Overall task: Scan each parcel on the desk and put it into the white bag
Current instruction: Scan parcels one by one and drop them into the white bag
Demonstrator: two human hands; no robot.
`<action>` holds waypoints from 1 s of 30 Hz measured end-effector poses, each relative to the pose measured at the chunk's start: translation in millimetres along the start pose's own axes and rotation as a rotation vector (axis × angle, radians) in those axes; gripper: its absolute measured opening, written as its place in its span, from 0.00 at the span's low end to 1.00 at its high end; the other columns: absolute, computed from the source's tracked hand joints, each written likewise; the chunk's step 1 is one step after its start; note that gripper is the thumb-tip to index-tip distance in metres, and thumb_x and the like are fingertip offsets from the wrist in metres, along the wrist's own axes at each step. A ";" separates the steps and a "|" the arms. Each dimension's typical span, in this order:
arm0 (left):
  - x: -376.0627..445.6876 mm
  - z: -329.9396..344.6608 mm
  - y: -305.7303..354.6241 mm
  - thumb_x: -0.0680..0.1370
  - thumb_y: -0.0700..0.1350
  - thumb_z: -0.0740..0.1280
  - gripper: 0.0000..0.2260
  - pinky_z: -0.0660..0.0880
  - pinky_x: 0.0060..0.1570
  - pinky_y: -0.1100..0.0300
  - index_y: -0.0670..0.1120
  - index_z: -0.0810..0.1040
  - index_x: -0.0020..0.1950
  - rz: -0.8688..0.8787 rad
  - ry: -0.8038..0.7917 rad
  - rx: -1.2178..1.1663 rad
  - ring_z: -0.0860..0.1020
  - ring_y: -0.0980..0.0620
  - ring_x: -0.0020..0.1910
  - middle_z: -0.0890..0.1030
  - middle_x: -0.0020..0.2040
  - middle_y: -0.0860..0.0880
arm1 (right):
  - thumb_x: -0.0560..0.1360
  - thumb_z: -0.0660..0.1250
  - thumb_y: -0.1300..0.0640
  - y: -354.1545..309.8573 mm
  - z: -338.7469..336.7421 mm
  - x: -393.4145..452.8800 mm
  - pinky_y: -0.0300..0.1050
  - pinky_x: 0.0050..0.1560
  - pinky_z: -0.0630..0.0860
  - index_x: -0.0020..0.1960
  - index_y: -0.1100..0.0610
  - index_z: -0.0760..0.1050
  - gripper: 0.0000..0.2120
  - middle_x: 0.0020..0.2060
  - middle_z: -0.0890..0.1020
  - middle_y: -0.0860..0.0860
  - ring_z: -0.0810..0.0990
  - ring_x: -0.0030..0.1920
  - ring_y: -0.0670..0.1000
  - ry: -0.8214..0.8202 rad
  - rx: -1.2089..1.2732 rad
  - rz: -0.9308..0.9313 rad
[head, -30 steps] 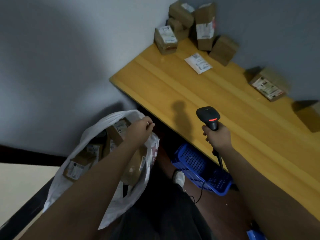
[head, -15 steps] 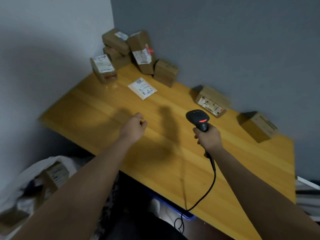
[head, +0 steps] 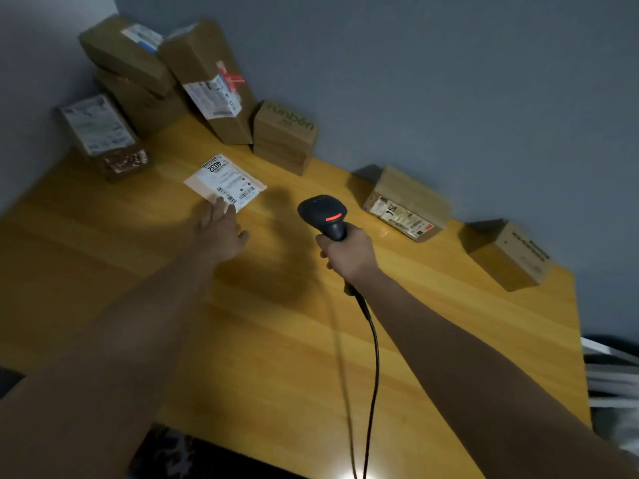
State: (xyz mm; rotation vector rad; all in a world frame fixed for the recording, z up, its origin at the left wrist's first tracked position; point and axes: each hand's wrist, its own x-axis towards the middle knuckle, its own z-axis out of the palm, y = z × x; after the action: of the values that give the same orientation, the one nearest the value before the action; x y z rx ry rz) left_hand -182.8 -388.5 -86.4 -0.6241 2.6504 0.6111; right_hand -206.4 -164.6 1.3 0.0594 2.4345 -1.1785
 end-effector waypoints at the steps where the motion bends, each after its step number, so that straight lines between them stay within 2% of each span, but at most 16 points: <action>1: 8.8 2.1 -4.2 0.82 0.55 0.57 0.32 0.44 0.74 0.46 0.45 0.45 0.79 0.004 -0.009 0.035 0.39 0.44 0.78 0.39 0.79 0.45 | 0.74 0.68 0.55 3.2 5.2 6.9 0.57 0.43 0.79 0.42 0.49 0.74 0.04 0.42 0.83 0.59 0.79 0.37 0.56 0.000 -0.001 0.010; 3: 25.9 6.1 -14.2 0.82 0.58 0.53 0.33 0.38 0.74 0.45 0.46 0.41 0.79 0.023 0.005 0.122 0.36 0.44 0.77 0.36 0.79 0.45 | 0.73 0.68 0.55 9.1 14.0 18.0 0.57 0.44 0.79 0.43 0.50 0.75 0.03 0.41 0.83 0.58 0.79 0.38 0.56 0.001 0.005 0.022; 6: 43.2 12.7 -27.9 0.82 0.62 0.48 0.32 0.38 0.74 0.41 0.47 0.42 0.80 0.069 -0.030 0.231 0.39 0.44 0.78 0.40 0.79 0.46 | 0.73 0.68 0.55 17.3 24.7 28.8 0.55 0.43 0.79 0.44 0.52 0.76 0.02 0.40 0.83 0.57 0.80 0.38 0.57 -0.005 -0.018 0.031; 8: 40.8 20.6 -31.2 0.82 0.61 0.48 0.30 0.41 0.74 0.41 0.48 0.47 0.80 0.117 -0.009 0.275 0.45 0.45 0.78 0.47 0.80 0.47 | 0.73 0.68 0.55 19.8 28.7 31.6 0.54 0.42 0.79 0.45 0.53 0.77 0.02 0.40 0.83 0.57 0.80 0.38 0.57 -0.009 -0.036 0.027; 10: 24.7 28.5 -30.1 0.82 0.58 0.50 0.26 0.48 0.73 0.44 0.49 0.57 0.78 0.216 0.044 0.257 0.55 0.47 0.77 0.57 0.78 0.47 | 0.73 0.68 0.55 21.6 28.8 30.0 0.54 0.42 0.79 0.45 0.54 0.77 0.03 0.40 0.83 0.57 0.80 0.37 0.57 -0.015 -0.049 0.022; 12: -4.5 38.8 -28.1 0.78 0.55 0.52 0.24 0.57 0.68 0.46 0.47 0.72 0.69 0.417 0.094 0.207 0.68 0.44 0.70 0.71 0.70 0.45 | 0.73 0.69 0.55 24.8 25.5 21.9 0.55 0.41 0.79 0.46 0.55 0.77 0.03 0.40 0.83 0.57 0.80 0.37 0.57 -0.033 -0.074 0.027; 13: -21.9 44.6 -26.4 0.75 0.53 0.53 0.23 0.61 0.63 0.49 0.45 0.79 0.62 0.520 0.119 0.196 0.76 0.42 0.62 0.78 0.63 0.43 | 0.73 0.69 0.55 27.8 23.1 14.8 0.55 0.41 0.78 0.46 0.55 0.78 0.04 0.40 0.83 0.58 0.79 0.36 0.56 -0.047 -0.088 0.042; 15: -57.4 61.2 -30.7 0.70 0.50 0.57 0.18 0.70 0.54 0.52 0.46 0.83 0.49 0.633 0.135 0.208 0.82 0.43 0.48 0.83 0.48 0.45 | 0.73 0.70 0.56 36.2 18.2 -6.1 0.53 0.37 0.77 0.46 0.56 0.78 0.04 0.39 0.83 0.59 0.78 0.33 0.55 -0.070 -0.118 0.084; 17: -95.5 78.0 -31.8 0.67 0.48 0.64 0.14 0.76 0.51 0.49 0.49 0.84 0.48 0.643 0.095 0.219 0.82 0.45 0.46 0.83 0.45 0.48 | 0.74 0.70 0.57 47.4 11.0 -30.6 0.47 0.33 0.74 0.44 0.56 0.78 0.03 0.38 0.83 0.59 0.77 0.30 0.52 -0.104 -0.129 0.129; 20: -131.9 96.2 -32.1 0.65 0.43 0.75 0.15 0.77 0.51 0.43 0.49 0.83 0.51 0.648 0.018 0.188 0.82 0.43 0.50 0.83 0.48 0.47 | 0.74 0.69 0.57 65.2 -0.4 -64.2 0.40 0.29 0.72 0.45 0.55 0.77 0.02 0.36 0.84 0.56 0.77 0.26 0.49 -0.201 -0.203 0.192; 22: -141.8 92.4 -27.2 0.71 0.41 0.71 0.15 0.74 0.55 0.45 0.49 0.82 0.57 0.590 0.023 0.112 0.79 0.42 0.56 0.81 0.55 0.45 | 0.74 0.69 0.57 75.9 -7.1 -79.9 0.41 0.29 0.72 0.46 0.57 0.78 0.04 0.34 0.84 0.54 0.77 0.26 0.49 -0.251 -0.249 0.234; 24: -142.2 85.3 -20.9 0.78 0.40 0.63 0.17 0.68 0.61 0.51 0.48 0.76 0.67 0.481 0.004 0.047 0.72 0.44 0.64 0.75 0.65 0.46 | 0.74 0.69 0.57 81.6 -9.3 -93.1 0.41 0.30 0.72 0.46 0.58 0.79 0.05 0.33 0.83 0.54 0.77 0.26 0.49 -0.273 -0.272 0.266; 27: -132.6 77.2 -19.4 0.80 0.41 0.61 0.19 0.65 0.65 0.52 0.44 0.70 0.71 0.306 0.043 -0.085 0.64 0.44 0.70 0.67 0.72 0.45 | 0.74 0.68 0.56 81.4 -5.0 -108.1 0.39 0.28 0.72 0.45 0.57 0.78 0.04 0.33 0.83 0.53 0.76 0.24 0.47 -0.308 -0.292 0.261; 30: -121.0 74.8 -19.4 0.81 0.42 0.60 0.23 0.62 0.68 0.49 0.44 0.62 0.75 0.215 0.035 -0.085 0.58 0.43 0.73 0.58 0.76 0.44 | 0.73 0.68 0.57 75.8 2.7 -116.4 0.35 0.26 0.71 0.45 0.59 0.79 0.05 0.32 0.82 0.52 0.75 0.24 0.46 -0.329 -0.313 0.242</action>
State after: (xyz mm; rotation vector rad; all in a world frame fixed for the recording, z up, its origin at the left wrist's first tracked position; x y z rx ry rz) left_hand -54.1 -327.6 -105.0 -0.3777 2.7584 0.7830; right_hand -83.2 -101.3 -9.6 0.0580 2.2135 -0.6379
